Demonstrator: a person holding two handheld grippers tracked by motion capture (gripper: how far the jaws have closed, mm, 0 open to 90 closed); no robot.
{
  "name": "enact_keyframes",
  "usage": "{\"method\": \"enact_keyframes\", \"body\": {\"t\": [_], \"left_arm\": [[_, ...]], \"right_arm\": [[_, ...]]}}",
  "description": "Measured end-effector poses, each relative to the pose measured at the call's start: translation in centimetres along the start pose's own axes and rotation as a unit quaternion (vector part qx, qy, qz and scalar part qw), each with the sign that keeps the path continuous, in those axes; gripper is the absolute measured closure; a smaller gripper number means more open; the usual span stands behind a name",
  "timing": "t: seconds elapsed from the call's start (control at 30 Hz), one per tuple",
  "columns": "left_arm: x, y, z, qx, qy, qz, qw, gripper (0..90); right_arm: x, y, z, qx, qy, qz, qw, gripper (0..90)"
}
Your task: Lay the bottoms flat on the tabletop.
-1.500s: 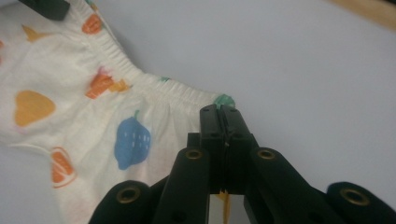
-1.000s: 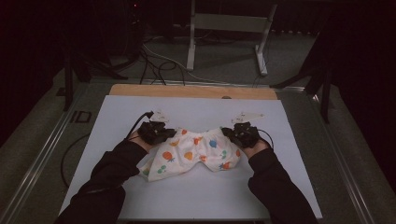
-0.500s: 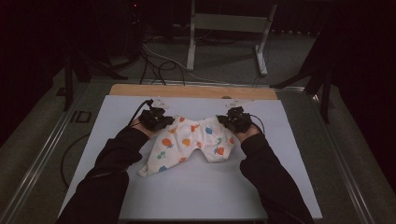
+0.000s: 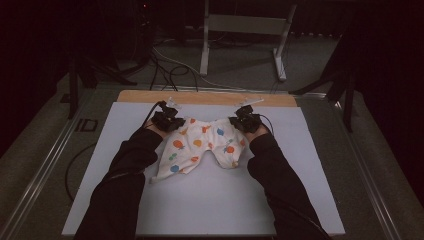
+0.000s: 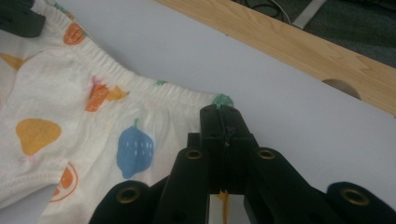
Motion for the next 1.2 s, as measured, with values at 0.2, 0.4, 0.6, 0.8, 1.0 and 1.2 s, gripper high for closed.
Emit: {"method": "enact_keyframes", "body": {"t": [0.2, 0.4, 0.6, 0.8, 1.0, 1.2], "left_arm": [[0.7, 0.5, -1.8, 0.021, 0.005, 0.025, 0.9994, 65.0], [0.4, 0.6, -1.8, 0.034, 0.007, 0.028, 0.9990, 25.3], [-0.3, 0.2, -0.9, 0.019, 0.021, 0.020, 0.9994, 9.6], [-0.7, -0.2, 0.0, 0.003, 0.030, 0.023, 0.9993, 7.7], [-2.1, -0.2, 2.0, -0.012, 0.049, 0.001, 0.9987, 5.9], [-3.0, 0.3, 3.4, -0.022, 0.063, -0.003, 0.9977, 5.7]], "right_arm": [[-0.2, -0.3, -2.0, 0.010, 0.004, -0.011, 0.9999, 64.4], [-0.1, -0.2, -2.0, 0.001, -0.002, -0.020, 0.9998, 35.8], [0.0, -0.1, -1.2, -0.012, -0.020, -0.034, 0.9991, 20.3], [0.6, -0.3, -0.4, -0.017, -0.050, -0.022, 0.9983, 13.6], [1.7, -0.1, 0.9, -0.025, -0.065, -0.002, 0.9976, 12.1], [2.4, 0.6, 1.7, -0.028, -0.074, 0.003, 0.9969, 10.4]]}}
Point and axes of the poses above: each handheld gripper's, and its own axes: z roughly backward along the jaws, y roughly out of its underside, x roughly to its left, the point moved 2 cm from there along -z, roughly forward along the jaws
